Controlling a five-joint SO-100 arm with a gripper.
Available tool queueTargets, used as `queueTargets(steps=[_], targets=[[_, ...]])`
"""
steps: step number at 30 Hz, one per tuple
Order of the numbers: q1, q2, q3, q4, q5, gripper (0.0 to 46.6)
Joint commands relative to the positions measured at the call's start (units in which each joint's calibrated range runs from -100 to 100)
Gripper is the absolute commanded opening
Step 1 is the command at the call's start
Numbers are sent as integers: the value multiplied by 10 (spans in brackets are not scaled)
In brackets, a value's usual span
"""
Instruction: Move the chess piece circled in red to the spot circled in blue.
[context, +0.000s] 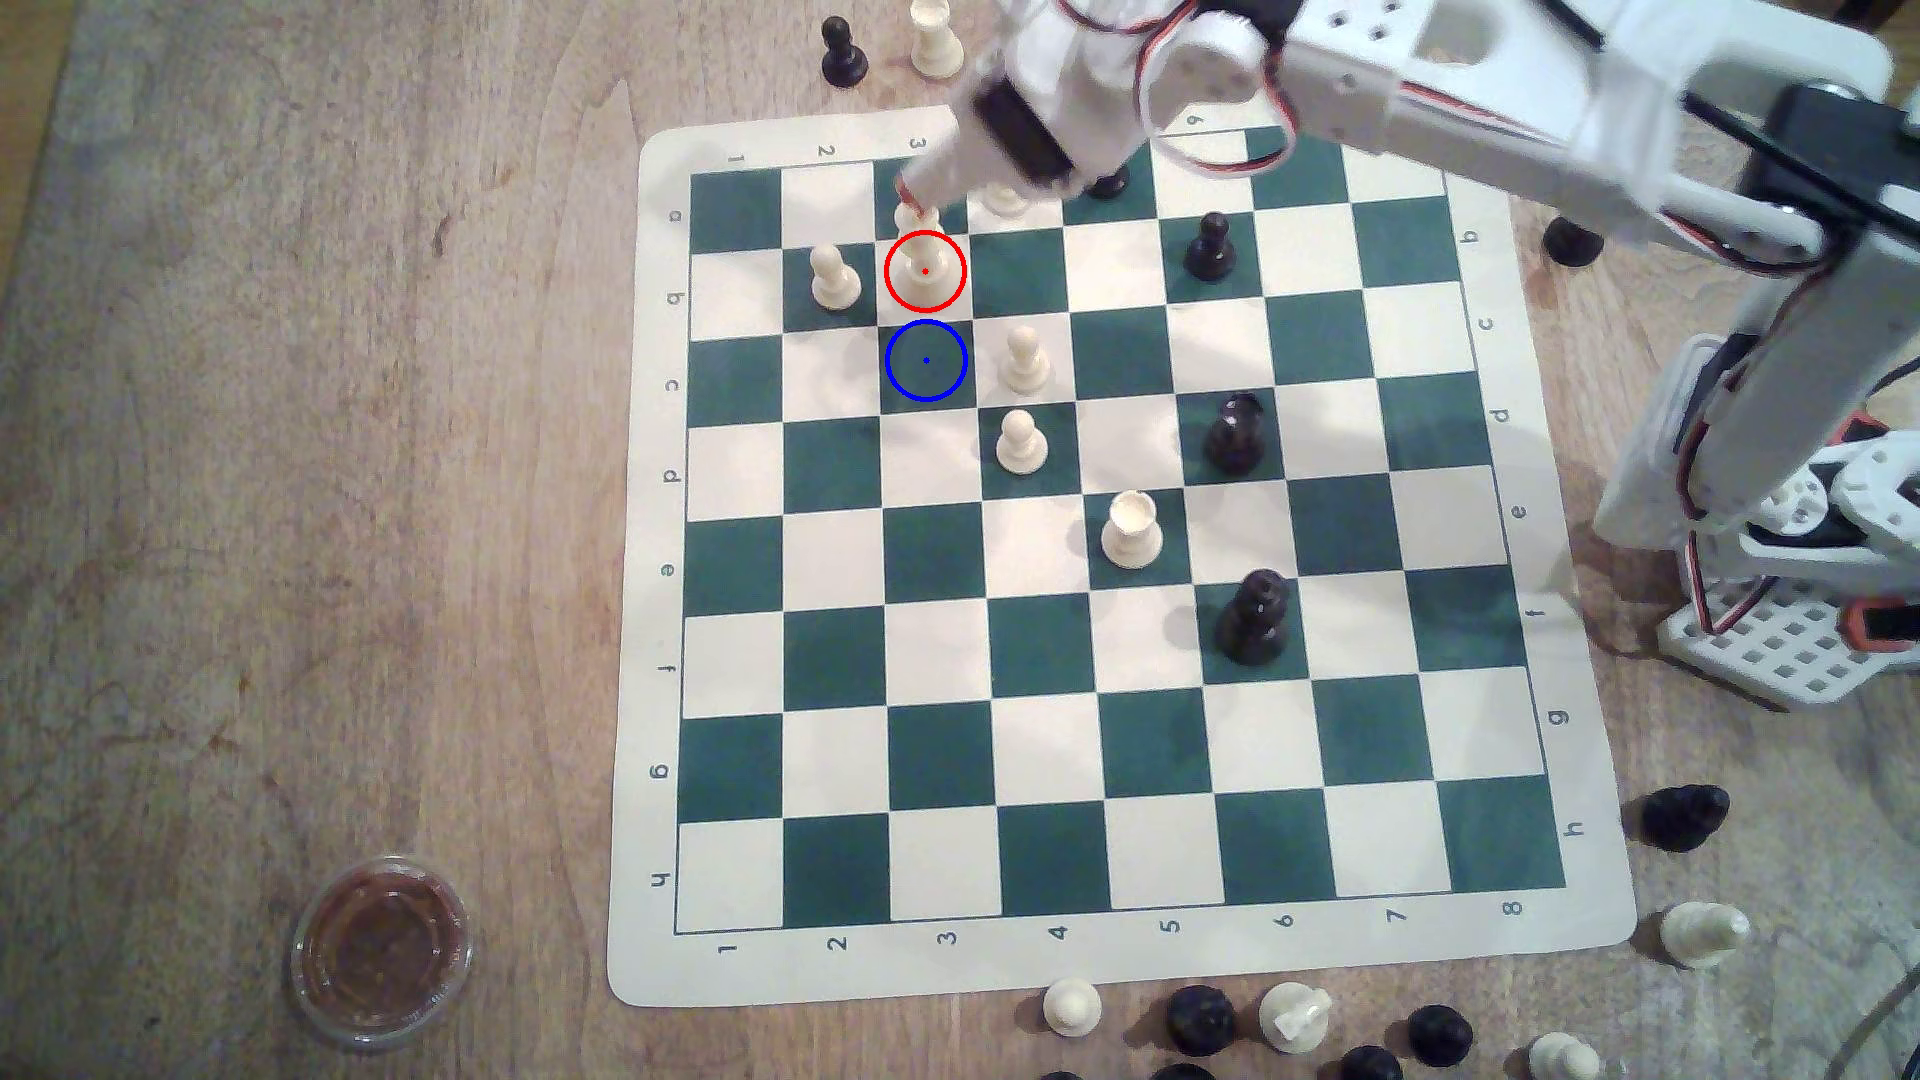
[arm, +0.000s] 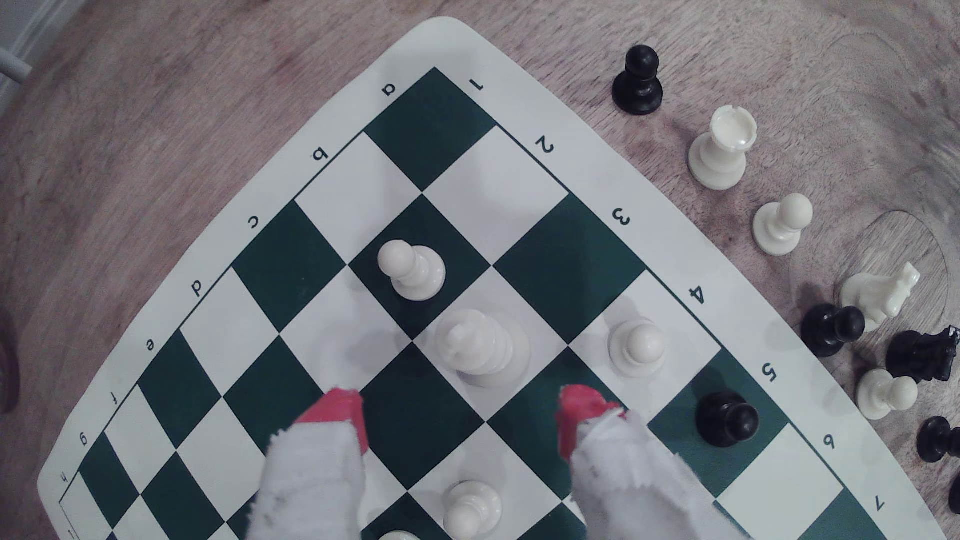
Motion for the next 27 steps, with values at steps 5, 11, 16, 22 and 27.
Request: queueTargets(steps=[5,11,16,22,27], targets=[[-23,26,-51,-14,2,201],[-28,68,-57,-21,12,226],[-21,88,-53,-41,14,219],[-17,96,-46,-92,11,216],[-19,110,-46,-105,14,211]])
